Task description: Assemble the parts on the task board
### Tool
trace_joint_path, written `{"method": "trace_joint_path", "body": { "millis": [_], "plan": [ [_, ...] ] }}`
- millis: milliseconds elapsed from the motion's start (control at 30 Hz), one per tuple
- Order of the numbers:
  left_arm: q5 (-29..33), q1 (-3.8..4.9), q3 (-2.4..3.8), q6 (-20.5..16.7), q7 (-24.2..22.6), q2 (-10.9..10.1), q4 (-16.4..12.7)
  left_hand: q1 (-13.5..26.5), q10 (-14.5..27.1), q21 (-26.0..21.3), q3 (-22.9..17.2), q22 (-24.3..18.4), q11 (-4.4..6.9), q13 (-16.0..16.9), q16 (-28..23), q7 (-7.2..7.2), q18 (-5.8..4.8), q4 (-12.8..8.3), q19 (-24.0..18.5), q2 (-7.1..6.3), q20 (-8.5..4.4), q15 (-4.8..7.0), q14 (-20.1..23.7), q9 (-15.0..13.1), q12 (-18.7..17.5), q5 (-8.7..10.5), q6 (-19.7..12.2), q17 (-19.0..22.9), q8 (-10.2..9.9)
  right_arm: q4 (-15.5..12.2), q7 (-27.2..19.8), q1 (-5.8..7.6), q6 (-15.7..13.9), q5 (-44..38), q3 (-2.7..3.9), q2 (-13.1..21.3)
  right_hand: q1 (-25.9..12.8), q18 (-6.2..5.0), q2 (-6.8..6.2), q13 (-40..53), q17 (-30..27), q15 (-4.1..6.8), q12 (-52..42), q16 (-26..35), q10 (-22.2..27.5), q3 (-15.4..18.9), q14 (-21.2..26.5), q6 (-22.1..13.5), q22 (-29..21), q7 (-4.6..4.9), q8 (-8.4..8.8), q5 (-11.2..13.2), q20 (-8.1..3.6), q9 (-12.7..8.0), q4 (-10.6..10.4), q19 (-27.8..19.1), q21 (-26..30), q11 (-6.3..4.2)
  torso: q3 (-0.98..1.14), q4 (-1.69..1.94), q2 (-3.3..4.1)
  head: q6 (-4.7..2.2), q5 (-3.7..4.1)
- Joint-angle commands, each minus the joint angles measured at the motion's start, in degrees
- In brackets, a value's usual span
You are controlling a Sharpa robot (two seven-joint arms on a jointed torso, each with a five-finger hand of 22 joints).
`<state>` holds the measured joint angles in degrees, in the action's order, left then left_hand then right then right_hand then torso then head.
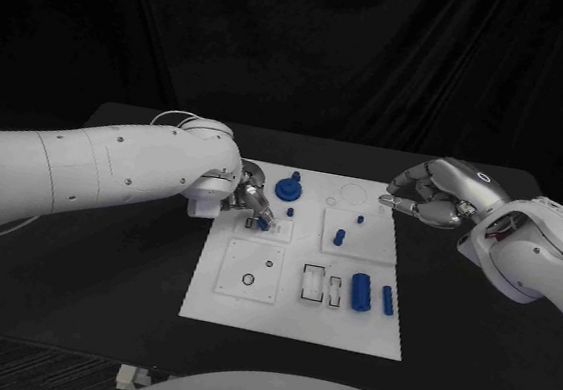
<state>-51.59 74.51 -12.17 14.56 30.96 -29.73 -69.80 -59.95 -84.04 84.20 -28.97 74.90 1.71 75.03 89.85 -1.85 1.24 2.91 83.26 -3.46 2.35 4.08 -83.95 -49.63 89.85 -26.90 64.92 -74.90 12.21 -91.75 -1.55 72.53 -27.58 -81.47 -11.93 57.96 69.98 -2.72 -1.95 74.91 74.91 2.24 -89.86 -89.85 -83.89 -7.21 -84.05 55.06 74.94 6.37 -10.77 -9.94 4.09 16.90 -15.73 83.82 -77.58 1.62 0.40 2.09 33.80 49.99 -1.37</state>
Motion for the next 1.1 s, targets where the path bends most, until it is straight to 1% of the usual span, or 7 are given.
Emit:
{"method": "trace_joint_path", "body": {
  "millis": [33,433,567,767,1100],
  "plan": [
    [2.95,0.05,0.05,-1.85,2.09,-0.25,-0.55,0.51,-5.96,0.01,-4.45,9.16,0.39,14.97,0.15,0.23,0.96,-4.10,0.21,0.12,-0.25,0.40,-6.05,-0.06,0.15,0.17,0.16,-15.10,0.25,0.05,1.17,-0.20,0.36,-0.09,0.04,-0.04,0.67,-0.34,0.11,15.09,15.09,-0.47,-0.14,-0.15,-6.11,0.12,-5.95,0.41,10.96,-0.13,0.30,-0.28,0.35,0.09,0.32,0.01,0.32,0.32,0.00,0.01,0.02,0.01,-0.16],
    [2.39,0.04,0.03,-3.92,1.78,-0.71,-1.24,0.83,-5.96,-0.06,-4.78,9.11,0.38,14.97,0.15,0.18,0.98,-3.90,0.15,0.32,-0.28,0.41,-6.05,-0.03,0.15,0.14,-0.16,-15.10,-0.03,0.20,1.15,-0.74,0.41,-0.09,0.04,-0.10,0.76,-0.38,0.14,15.09,15.09,-0.48,-0.14,-0.15,-6.11,0.12,-5.95,0.42,10.91,-0.11,0.32,-0.33,0.36,0.11,0.35,-0.07,0.48,0.33,-0.05,-0.02,0.13,0.01,-0.25],
    [-0.01,0.03,0.03,-5.77,0.84,-1.08,-1.79,0.89,-5.96,-0.10,-4.86,9.09,0.37,14.97,0.15,0.15,0.99,-3.88,0.12,0.34,-0.28,0.41,-6.05,-0.01,0.15,0.13,-0.26,-15.10,-0.12,0.28,1.09,-0.94,0.36,-0.09,0.04,-0.08,0.80,-0.41,0.14,15.09,15.09,-0.49,-0.14,-0.15,-6.11,0.12,-5.95,0.42,10.87,-0.10,0.33,-0.36,0.37,0.12,0.36,-0.13,0.60,0.34,-0.03,-0.02,0.13,0.01,-0.17],
    [-0.99,0.00,0.02,-8.09,0.05,-1.66,-2.62,0.87,-5.96,-0.09,-4.94,9.11,0.37,14.97,0.15,0.15,0.99,-3.92,0.14,0.34,-0.28,0.41,-6.05,0.01,0.15,0.06,-0.32,-15.10,-0.17,0.34,1.10,-1.19,0.30,-0.09,0.04,0.01,0.89,-0.45,0.16,15.09,15.09,-0.51,-0.14,-0.15,-6.11,0.15,-5.95,0.44,10.80,-0.08,0.35,-0.40,0.38,0.14,0.38,-0.24,0.81,0.36,-0.05,-0.03,0.14,0.01,-0.24],
    [-1.28,-0.22,0.00,-9.15,0.35,-2.11,-3.47,0.87,-5.96,-0.04,-5.08,9.16,0.37,14.97,0.15,0.15,0.97,-3.92,0.20,0.40,-0.29,0.41,-6.05,0.02,0.15,0.00,-0.34,-15.10,-0.23,0.35,1.14,-1.57,-0.08,-0.09,0.04,0.07,0.95,-0.48,0.16,15.09,15.09,-0.51,-0.14,-0.15,-6.11,0.16,-5.95,0.44,10.76,-0.08,0.37,-0.42,0.39,0.16,0.39,-0.31,0.97,0.37,-0.06,-0.04,0.15,0.01,-0.57]
  ]
}}
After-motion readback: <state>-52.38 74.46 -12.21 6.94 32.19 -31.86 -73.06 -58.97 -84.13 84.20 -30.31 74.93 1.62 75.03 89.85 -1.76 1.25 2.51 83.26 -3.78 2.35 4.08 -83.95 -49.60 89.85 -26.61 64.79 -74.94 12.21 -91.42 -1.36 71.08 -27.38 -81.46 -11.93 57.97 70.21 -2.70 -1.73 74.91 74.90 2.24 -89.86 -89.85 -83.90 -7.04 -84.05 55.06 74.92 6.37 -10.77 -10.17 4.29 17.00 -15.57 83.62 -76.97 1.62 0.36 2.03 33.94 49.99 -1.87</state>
